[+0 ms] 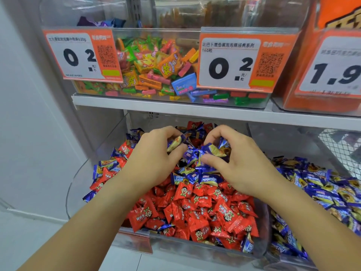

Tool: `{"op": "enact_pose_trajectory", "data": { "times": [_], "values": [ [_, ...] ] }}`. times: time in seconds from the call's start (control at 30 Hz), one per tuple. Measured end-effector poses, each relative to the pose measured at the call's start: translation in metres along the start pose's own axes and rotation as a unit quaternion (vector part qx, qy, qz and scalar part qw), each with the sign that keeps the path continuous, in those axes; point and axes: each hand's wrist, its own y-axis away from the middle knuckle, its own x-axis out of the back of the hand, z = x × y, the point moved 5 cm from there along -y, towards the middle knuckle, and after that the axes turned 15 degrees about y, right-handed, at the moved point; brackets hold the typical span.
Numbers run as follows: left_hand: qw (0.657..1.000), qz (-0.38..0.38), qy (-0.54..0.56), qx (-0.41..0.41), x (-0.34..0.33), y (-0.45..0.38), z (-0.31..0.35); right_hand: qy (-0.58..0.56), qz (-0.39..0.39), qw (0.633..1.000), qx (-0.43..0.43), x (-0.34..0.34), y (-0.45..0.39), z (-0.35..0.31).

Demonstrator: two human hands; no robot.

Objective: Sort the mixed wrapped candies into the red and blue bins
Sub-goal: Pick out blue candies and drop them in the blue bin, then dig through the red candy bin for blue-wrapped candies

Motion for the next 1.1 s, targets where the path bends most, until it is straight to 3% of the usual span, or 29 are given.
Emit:
{"op": "enact_pose_trajectory", "data": {
  "times": [0.13, 0.27, 0.5, 0.57, 0.7, 0.83, 0.97, 1.1],
  "values": [
    [0.986, -0.032, 0.156, 0.054, -0.006, 0.006, 0.011, -0.071, 0.025, 0.997, -0.024, 0.005, 0.007, 0.003],
    [0.945, -0.062, 0.305, 0.101, -0.019, 0.011, 0.027, -0.121, 0.020, 0.992, -0.035, 0.005, 0.016, 0.005],
    [0.924, -0.092, 0.367, 0.059, -0.045, 0.015, 0.064, -0.213, 0.020, 0.974, -0.080, 0.034, 0.034, 0.021],
    [0.932, -0.087, 0.351, 0.032, -0.058, 0.016, 0.077, -0.195, 0.009, 0.978, -0.079, 0.050, 0.045, 0.026],
    [0.978, -0.090, 0.171, -0.080, -0.093, 0.015, 0.109, -0.169, 0.016, 0.976, -0.136, 0.084, 0.071, 0.063],
    [0.981, -0.123, 0.092, -0.119, -0.136, 0.008, 0.136, -0.083, 0.046, 0.976, -0.197, 0.104, 0.095, 0.112],
    [0.960, -0.246, 0.059, -0.117, -0.167, 0.008, 0.142, -0.065, 0.092, 0.969, -0.222, 0.112, 0.108, 0.138],
    [0.964, -0.189, 0.042, -0.182, -0.146, 0.011, 0.131, -0.004, 0.086, 0.970, -0.228, 0.112, 0.108, 0.144]
  ]
}}
